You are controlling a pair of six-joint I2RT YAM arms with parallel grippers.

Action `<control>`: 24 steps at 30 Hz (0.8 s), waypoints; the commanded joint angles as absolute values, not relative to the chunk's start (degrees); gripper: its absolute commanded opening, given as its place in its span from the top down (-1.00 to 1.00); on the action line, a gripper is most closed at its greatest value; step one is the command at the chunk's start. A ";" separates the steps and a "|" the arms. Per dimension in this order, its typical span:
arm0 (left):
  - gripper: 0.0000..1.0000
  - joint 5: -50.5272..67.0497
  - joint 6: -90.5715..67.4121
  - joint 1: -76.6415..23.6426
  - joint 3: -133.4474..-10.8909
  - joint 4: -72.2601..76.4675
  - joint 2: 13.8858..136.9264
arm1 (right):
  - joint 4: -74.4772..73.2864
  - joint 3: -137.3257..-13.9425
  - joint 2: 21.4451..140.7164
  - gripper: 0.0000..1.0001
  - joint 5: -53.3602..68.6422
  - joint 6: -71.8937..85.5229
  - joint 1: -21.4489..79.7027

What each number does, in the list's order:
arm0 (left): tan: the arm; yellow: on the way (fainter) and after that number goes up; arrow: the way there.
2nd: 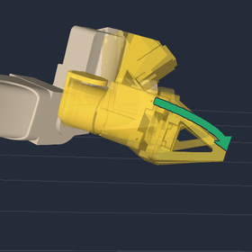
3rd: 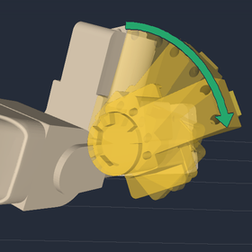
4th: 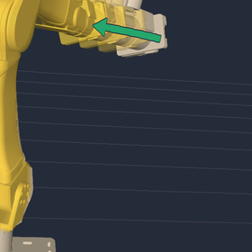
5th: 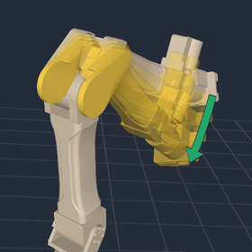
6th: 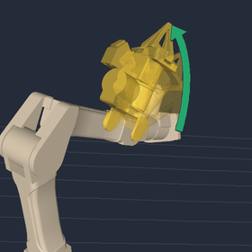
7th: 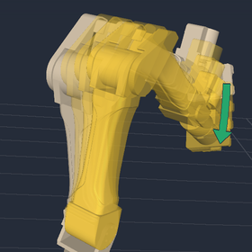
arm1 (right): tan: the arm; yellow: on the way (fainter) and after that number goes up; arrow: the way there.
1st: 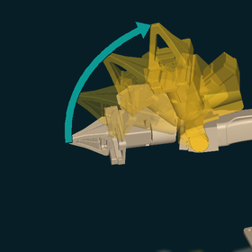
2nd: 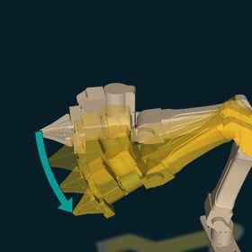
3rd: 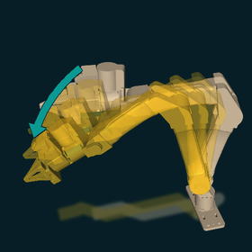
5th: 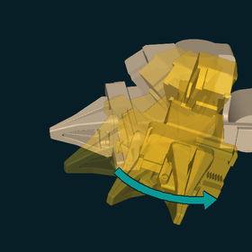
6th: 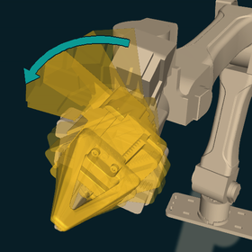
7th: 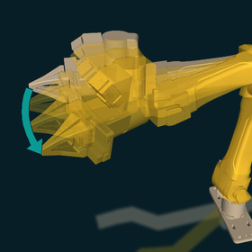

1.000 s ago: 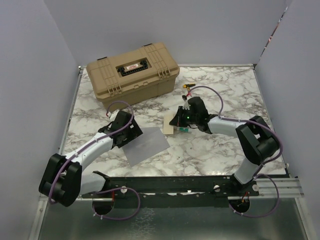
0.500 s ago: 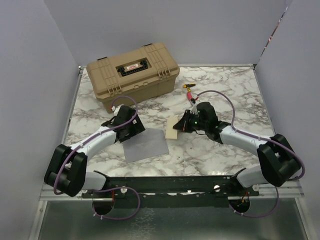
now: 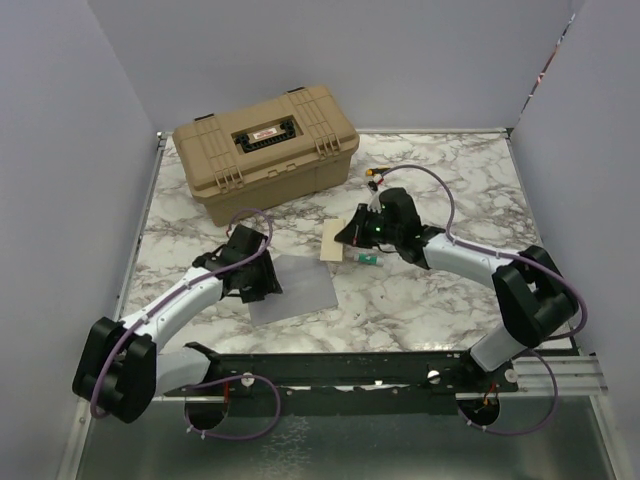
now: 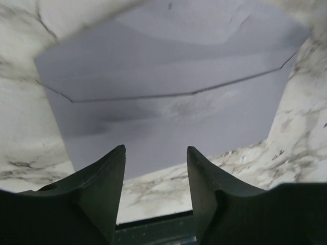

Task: Place the letter into the envelope and seal it

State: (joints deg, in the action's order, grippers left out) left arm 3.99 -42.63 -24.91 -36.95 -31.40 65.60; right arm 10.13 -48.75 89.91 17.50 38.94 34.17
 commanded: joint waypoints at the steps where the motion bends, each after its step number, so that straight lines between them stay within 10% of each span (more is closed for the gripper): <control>1: -0.05 12.23 -40.01 -30.65 -36.56 -35.79 68.42 | 11.15 -54.02 93.31 0.99 14.60 38.61 34.63; 24: -0.23 -11.09 -38.99 -37.62 -39.31 -24.26 84.68 | 8.50 -62.97 105.79 0.99 1.88 31.12 34.63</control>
State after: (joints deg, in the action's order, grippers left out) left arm -1.93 -45.43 -38.70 -39.44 -31.62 78.37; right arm 9.19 -61.98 103.98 6.98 33.91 34.17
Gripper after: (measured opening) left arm 0.616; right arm 0.005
